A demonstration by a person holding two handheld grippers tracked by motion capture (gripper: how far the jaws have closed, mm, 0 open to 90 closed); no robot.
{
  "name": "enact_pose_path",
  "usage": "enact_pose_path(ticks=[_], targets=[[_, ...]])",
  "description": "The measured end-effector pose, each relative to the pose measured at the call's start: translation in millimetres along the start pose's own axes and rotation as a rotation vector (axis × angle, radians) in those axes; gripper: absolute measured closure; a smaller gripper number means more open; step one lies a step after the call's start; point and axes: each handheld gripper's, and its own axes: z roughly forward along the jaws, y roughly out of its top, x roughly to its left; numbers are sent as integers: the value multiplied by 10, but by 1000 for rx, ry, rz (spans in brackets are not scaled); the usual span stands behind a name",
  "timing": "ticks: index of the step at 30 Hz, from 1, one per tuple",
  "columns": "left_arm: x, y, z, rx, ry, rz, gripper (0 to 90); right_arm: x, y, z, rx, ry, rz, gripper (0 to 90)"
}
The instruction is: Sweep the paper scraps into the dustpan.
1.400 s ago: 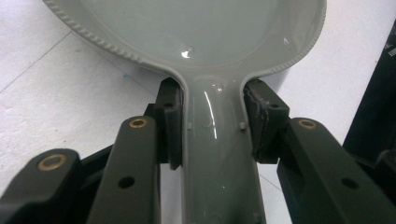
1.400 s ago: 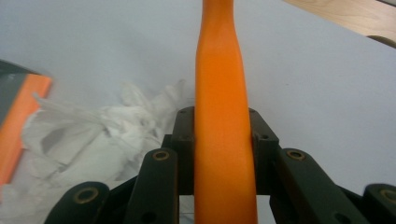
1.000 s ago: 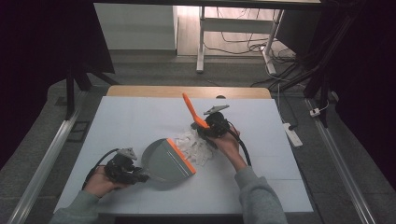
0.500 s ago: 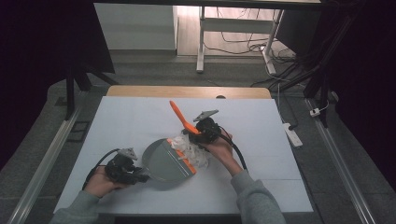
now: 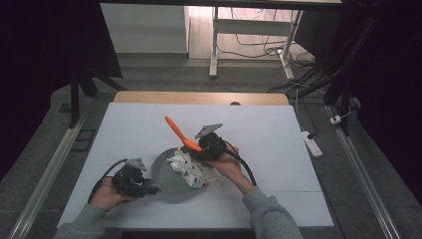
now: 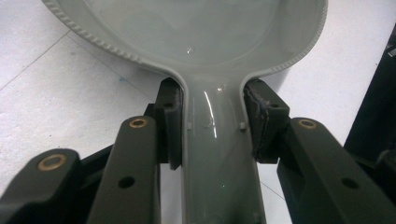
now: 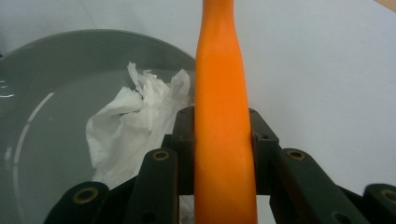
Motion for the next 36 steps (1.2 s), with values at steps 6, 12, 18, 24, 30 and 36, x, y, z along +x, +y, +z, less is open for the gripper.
enact_pose_path(ticks=[6, 12, 18, 24, 30, 36], targets=[[0, -1, 1, 1, 0, 1, 612, 130, 45, -14, -3, 40, -53, 703], [-4, -7, 1, 0, -1, -1, 612, 105, 53, -114, -40, 22, -42, 703], [-25, -15, -5, -2, 6, 8, 612, 15, 21, -381, -119, -13, 28, 704], [-52, -43, -8, -2, -1, 11, 612, -43, -93, -609, -145, -67, 76, 703], [-60, -52, -14, -2, -5, 14, 612, -166, -236, -747, -187, -107, 144, 703], [-84, -98, -37, -3, -7, 13, 612, -223, -340, -799, -134, -164, 153, 703]])
